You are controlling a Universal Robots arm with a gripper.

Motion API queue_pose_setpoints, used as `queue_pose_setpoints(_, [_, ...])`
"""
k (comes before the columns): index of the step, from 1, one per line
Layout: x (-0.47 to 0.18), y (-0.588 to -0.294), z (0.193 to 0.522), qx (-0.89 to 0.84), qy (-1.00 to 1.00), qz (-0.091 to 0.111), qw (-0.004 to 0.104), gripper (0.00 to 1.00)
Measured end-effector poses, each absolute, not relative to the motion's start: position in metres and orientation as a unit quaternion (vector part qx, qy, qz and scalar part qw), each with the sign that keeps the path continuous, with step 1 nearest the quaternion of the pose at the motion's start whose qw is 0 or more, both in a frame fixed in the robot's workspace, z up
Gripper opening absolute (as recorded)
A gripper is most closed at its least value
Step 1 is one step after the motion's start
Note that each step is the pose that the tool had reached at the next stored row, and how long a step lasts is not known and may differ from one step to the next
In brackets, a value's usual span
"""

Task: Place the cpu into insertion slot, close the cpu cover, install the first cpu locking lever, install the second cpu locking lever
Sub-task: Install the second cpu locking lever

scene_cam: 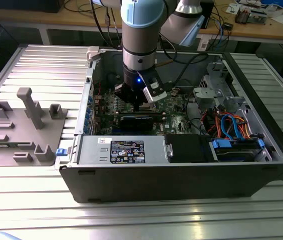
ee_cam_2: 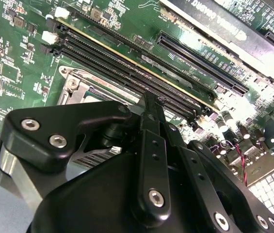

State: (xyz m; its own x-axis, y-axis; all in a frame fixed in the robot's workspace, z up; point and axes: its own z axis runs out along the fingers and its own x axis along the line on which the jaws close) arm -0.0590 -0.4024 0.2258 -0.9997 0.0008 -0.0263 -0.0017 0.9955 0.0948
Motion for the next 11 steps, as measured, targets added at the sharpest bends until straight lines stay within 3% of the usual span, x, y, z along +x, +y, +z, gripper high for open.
queue_pose_setpoints(11, [-0.0625, -0.4065, 0.2244, 0.000, 0.999, 0.053, 0.010, 0.11])
